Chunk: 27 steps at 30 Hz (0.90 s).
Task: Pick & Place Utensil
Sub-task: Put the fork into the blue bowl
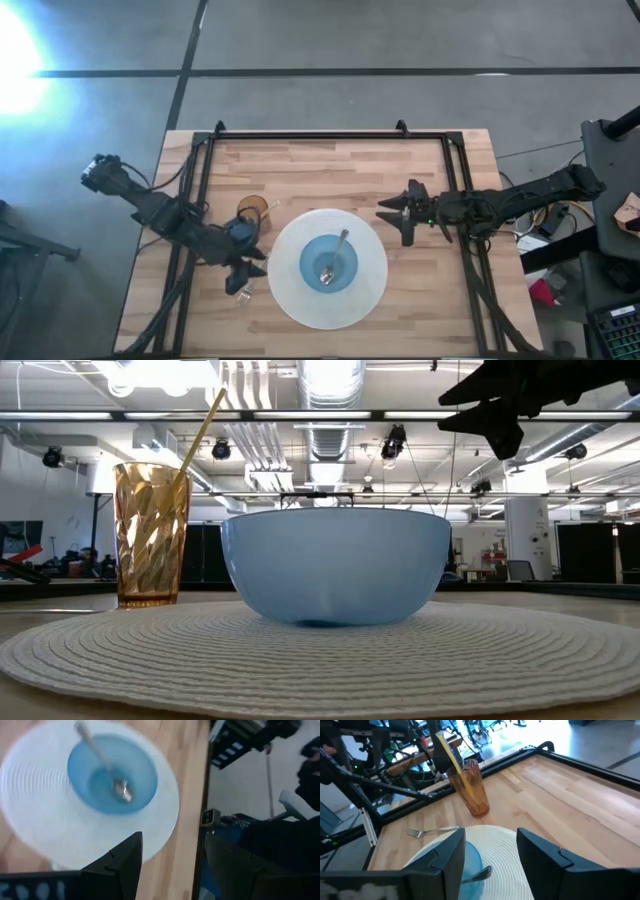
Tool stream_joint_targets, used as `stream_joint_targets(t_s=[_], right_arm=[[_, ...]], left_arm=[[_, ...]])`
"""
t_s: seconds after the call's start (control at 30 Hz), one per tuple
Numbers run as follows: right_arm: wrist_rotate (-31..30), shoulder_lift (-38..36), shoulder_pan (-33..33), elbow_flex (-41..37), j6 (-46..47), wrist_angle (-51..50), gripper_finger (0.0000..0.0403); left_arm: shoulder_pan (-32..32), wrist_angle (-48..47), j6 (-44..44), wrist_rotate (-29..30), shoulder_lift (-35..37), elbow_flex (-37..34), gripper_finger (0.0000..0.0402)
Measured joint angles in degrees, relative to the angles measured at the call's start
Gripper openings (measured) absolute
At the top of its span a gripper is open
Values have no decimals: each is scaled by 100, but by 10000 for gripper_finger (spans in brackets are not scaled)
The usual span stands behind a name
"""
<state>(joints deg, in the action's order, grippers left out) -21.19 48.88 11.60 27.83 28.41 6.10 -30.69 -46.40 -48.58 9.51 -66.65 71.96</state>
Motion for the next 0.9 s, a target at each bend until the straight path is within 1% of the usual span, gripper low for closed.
stream_joint_targets(t_s=[0.2,0.43,0.7,0.8,0.9], right_arm=[[0,-13,-1,0,-82,-12,175],[0,-11,-1,1,-211,-12,174],[2,-11,-1,0,-267,-8,166],[3,-11,-1,0,-305,-8,168],[4,-11,-3,0,-313,-8,169]], left_arm=[[-301,-593,-1210,-32,-129,-13,209],[-642,-619,-2319,-52,-295,-292,209],[-894,-590,-3874,-170,-330,-902,209],[-1006,-376,-4105,-198,-335,-1123,209],[-1089,-20,-4108,-200,-339,-1340,209]])
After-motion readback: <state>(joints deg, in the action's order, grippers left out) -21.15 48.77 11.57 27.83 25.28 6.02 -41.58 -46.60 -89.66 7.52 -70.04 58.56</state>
